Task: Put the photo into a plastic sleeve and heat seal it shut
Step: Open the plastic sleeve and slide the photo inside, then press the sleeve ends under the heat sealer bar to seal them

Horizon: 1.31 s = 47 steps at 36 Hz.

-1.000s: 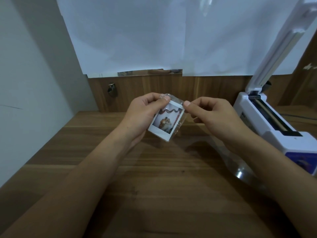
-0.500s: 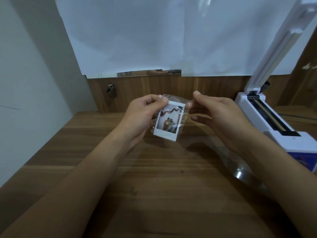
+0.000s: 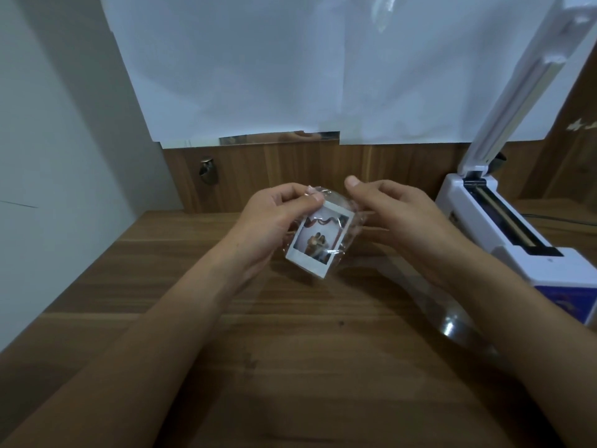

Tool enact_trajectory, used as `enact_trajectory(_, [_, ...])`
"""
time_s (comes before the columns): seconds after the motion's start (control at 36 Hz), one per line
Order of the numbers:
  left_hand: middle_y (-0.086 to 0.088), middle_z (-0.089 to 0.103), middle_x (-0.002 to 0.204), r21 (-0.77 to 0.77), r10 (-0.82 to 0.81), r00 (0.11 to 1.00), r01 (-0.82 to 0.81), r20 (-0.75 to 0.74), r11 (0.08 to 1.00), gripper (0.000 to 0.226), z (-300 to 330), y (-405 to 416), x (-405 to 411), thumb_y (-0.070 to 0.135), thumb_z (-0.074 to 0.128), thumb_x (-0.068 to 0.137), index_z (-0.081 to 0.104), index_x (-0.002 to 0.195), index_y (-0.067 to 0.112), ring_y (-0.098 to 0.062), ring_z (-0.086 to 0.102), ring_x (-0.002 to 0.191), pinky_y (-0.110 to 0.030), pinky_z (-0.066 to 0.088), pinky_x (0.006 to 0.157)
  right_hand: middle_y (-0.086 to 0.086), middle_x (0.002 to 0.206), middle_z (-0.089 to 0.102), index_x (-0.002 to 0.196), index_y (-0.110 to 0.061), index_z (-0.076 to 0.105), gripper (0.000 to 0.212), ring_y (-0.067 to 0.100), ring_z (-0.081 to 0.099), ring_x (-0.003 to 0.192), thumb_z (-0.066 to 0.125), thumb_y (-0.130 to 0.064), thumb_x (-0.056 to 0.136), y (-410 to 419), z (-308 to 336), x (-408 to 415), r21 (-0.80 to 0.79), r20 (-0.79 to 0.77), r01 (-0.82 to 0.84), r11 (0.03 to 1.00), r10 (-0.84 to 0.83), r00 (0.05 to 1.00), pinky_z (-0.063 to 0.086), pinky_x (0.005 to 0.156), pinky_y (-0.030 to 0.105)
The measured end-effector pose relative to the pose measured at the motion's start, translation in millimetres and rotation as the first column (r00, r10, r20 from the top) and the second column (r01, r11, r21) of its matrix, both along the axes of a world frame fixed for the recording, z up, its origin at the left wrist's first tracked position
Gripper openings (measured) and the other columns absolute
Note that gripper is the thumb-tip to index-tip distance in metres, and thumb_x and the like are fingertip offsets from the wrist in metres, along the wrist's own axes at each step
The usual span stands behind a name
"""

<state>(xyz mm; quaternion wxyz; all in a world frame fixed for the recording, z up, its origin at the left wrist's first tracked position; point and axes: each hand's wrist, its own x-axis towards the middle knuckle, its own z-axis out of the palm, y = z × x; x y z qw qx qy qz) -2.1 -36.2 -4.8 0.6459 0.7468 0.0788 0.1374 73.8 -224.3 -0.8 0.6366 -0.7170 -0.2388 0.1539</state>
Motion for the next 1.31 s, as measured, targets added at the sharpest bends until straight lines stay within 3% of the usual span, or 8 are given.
enact_trajectory(0.28, [-0.003, 0.082, 0.097, 0.145, -0.087, 0.996, 0.086, -0.001, 0.986, 0.017, -0.3, -0.1, 1.2, 0.042, 0.079, 0.079, 0.080, 0.091, 0.030, -0.021, 0.079, 0.092, -0.039, 0.062, 0.079, 0.005, 0.095, 0.082, 0.098, -0.014, 0.082, 0.027, 0.021, 0.079, 0.091, 0.084, -0.033, 0.078, -6.3, -0.3, 3.9, -0.047, -0.061, -0.130, 0.990, 0.127, 0.990, 0.065, 0.079, 0.036])
enact_trajectory(0.44, [0.004, 0.080, 0.096, 0.169, -0.081, 0.997, 0.078, 0.010, 0.982, 0.016, 0.4, -1.8, -0.6, 0.046, 0.076, 0.079, 0.078, 0.087, 0.032, -0.010, 0.076, 0.089, -0.019, 0.056, 0.068, 0.010, 0.095, 0.082, 0.098, -0.007, 0.080, 0.038, 0.025, 0.079, 0.091, 0.084, -0.032, 0.070, -6.9, -0.5, 4.2, 0.016, -0.090, -0.154, 0.988, 0.155, 0.984, 0.064, 0.081, 0.036])
enact_trajectory(0.58, [-0.002, 0.079, 0.094, 0.098, -0.084, 0.996, 0.084, -0.011, 0.992, 0.015, 1.5, -1.9, -1.5, 0.044, 0.070, 0.089, 0.078, 0.086, 0.031, -0.022, 0.076, 0.092, -0.032, 0.056, 0.077, 0.015, 0.100, 0.081, 0.102, -0.003, 0.079, 0.036, 0.026, 0.079, 0.092, 0.084, -0.027, 0.076, -6.3, -0.6, 6.0, 0.074, -0.175, -0.221, 0.973, 0.231, 0.957, 0.063, 0.077, 0.031])
enact_trajectory(0.86, [-0.007, 0.081, 0.091, 0.053, -0.016, 1.000, 0.017, -0.006, 0.998, 0.029, -2.0, -7.2, 0.1, 0.053, 0.071, 0.090, 0.080, 0.083, 0.026, -0.024, 0.078, 0.090, -0.036, 0.059, 0.083, 0.014, 0.099, 0.081, 0.094, -0.006, 0.079, 0.031, 0.024, 0.079, 0.088, 0.084, -0.029, 0.074, -6.9, 0.1, 6.1, 0.082, -0.200, -0.252, 0.964, 0.264, 0.944, 0.063, 0.071, 0.029])
enact_trajectory(1.0, [-0.011, 0.081, 0.106, -0.069, -0.036, 0.995, 0.029, -0.092, 0.997, 0.045, -0.3, -6.1, 1.0, 0.058, 0.070, 0.089, 0.080, 0.106, 0.018, -0.029, 0.076, 0.105, -0.047, 0.057, 0.098, 0.010, 0.094, 0.082, 0.093, -0.008, 0.081, 0.017, 0.024, 0.080, 0.089, 0.080, -0.022, 0.083, -8.9, 0.7, 5.5, 0.101, -0.132, -0.097, 0.990, 0.110, 0.985, 0.064, 0.073, 0.032])
enact_trajectory(1.08, [-0.015, 0.079, 0.115, -0.312, -0.119, 0.982, 0.068, -0.147, 0.947, 0.054, 2.6, -3.7, 1.0, 0.053, 0.075, 0.084, 0.074, 0.120, 0.012, -0.031, 0.075, 0.109, -0.043, 0.064, 0.084, 0.008, 0.091, 0.082, 0.092, -0.007, 0.080, 0.014, 0.021, 0.080, 0.087, 0.078, -0.020, 0.088, -9.6, 3.4, 4.3, 0.135, -0.109, -0.006, 0.991, 0.020, 0.994, 0.065, 0.070, 0.029])
enact_trajectory(1.17, [-0.019, 0.080, 0.111, -0.513, -0.191, 0.973, 0.098, -0.132, 0.853, 0.041, 3.2, -0.9, 0.3, 0.037, 0.084, 0.078, 0.080, 0.108, 0.009, -0.033, 0.077, 0.105, -0.036, 0.066, 0.070, 0.004, 0.088, 0.082, 0.091, -0.010, 0.080, 0.013, 0.016, 0.080, 0.085, 0.077, -0.023, 0.090, -11.7, 9.5, 2.4, 0.121, -0.050, 0.081, 0.989, -0.075, 0.996, 0.065, 0.069, 0.026])
enact_trajectory(1.31, [-0.023, 0.078, 0.115, -0.570, -0.232, 0.968, 0.138, -0.095, 0.810, 0.039, -0.5, -3.1, 3.6, 0.015, 0.085, 0.075, 0.079, 0.110, 0.000, -0.030, 0.077, 0.104, -0.034, 0.065, 0.074, -0.002, 0.079, 0.081, 0.086, -0.016, 0.079, 0.010, 0.007, 0.078, 0.074, 0.077, -0.024, 0.092, -17.0, 18.8, -0.7, 0.071, 0.185, 0.254, 0.965, -0.263, 0.947, 0.062, 0.059, 0.023])
